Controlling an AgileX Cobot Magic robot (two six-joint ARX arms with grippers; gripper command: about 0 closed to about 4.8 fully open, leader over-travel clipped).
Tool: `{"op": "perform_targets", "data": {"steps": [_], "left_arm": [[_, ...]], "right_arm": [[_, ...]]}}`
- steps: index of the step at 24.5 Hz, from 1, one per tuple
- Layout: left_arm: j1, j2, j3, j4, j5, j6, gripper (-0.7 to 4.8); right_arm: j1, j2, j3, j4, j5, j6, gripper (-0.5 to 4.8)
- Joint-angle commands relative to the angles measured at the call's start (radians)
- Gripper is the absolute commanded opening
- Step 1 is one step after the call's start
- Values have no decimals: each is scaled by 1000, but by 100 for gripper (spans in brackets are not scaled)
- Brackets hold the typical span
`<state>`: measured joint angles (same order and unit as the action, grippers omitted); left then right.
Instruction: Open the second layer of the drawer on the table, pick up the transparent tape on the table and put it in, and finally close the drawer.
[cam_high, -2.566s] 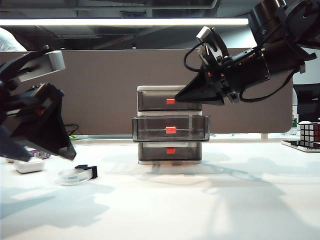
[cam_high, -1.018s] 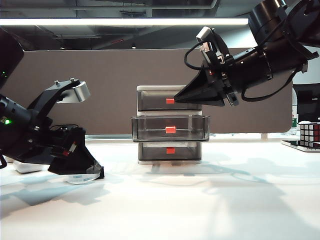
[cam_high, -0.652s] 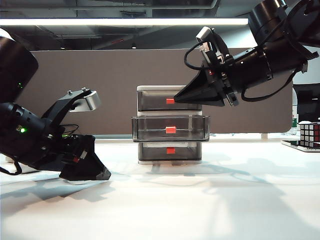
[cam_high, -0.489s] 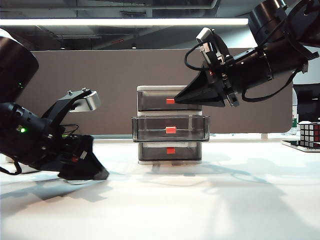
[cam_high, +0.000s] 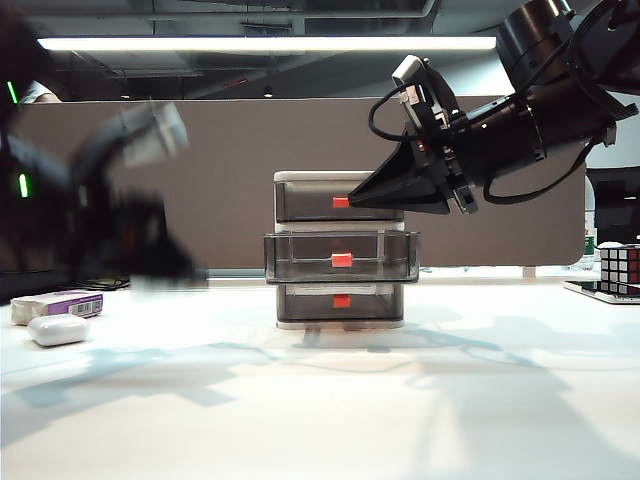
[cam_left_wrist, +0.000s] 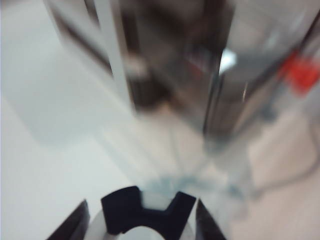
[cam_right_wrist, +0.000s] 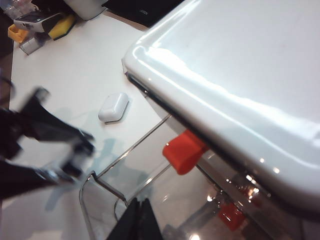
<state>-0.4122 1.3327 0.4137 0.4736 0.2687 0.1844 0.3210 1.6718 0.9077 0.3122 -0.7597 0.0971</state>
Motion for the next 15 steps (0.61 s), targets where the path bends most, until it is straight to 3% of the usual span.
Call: {"op": "perform_targets", "data": {"steps": [1, 3, 5, 10, 15], "left_arm": [[0, -132, 26, -102, -2, -21, 20], [0, -182, 106, -243, 11, -19, 20], [-4, -176, 172, -282, 54, -7, 20], [-18, -94, 275, -277, 101, -9, 20], [-103, 61, 343, -207, 113, -9, 20]], "right_arm": [[1, -5, 6, 6, -1, -1, -5], [1, -5, 6, 7, 1, -1, -5], [1, -5, 6, 8, 1, 0, -5], [1, -5, 6, 11, -1, 0, -5], [1, -16, 6, 13, 3, 0, -5]]}}
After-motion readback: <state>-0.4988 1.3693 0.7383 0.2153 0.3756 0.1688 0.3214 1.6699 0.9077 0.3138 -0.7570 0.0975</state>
